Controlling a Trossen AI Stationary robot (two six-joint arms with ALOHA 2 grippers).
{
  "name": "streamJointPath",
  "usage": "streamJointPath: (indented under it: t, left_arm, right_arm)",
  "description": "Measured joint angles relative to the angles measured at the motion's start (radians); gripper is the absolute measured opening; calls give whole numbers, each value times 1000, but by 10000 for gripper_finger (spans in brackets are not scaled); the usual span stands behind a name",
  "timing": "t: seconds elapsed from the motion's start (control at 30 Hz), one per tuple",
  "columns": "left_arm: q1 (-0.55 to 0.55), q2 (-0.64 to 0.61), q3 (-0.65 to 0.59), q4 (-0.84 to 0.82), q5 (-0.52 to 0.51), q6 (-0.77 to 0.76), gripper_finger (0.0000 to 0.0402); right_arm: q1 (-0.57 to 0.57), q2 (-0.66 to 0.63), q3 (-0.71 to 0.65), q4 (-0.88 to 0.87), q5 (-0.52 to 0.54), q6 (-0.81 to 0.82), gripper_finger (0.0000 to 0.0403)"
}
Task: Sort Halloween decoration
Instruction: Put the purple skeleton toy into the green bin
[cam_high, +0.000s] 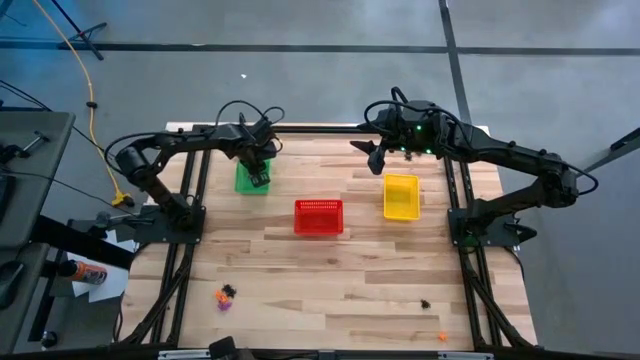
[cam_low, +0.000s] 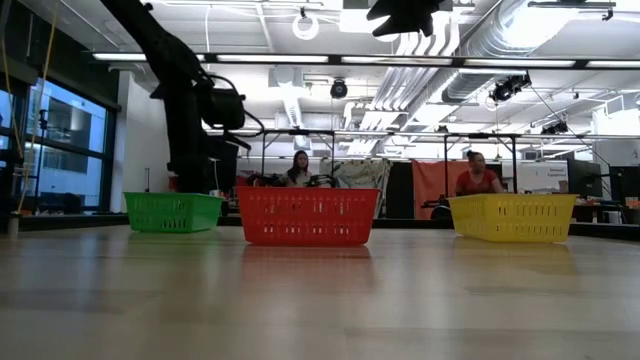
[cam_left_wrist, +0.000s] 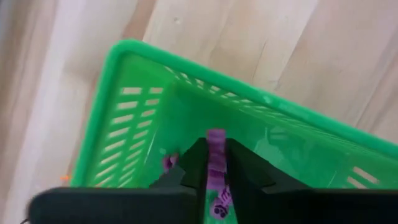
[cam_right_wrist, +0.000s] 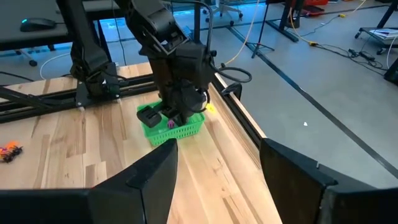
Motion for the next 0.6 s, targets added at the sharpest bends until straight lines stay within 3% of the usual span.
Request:
streamJointPath:
  t: [0.33,0.47,0.6]
  left_arm:
    - [0,-171,8,-32,1,-14,142]
    - [1,-290,54,-21,59,-120,160]
    - [-6,-436,62,98,146,-290,165]
  right_arm:
    - [0,0,0,-3,0,-24,222]
    - [0,0,0,-5,0,-64,222]
    - [-3,0,0,-39,0,-74,222]
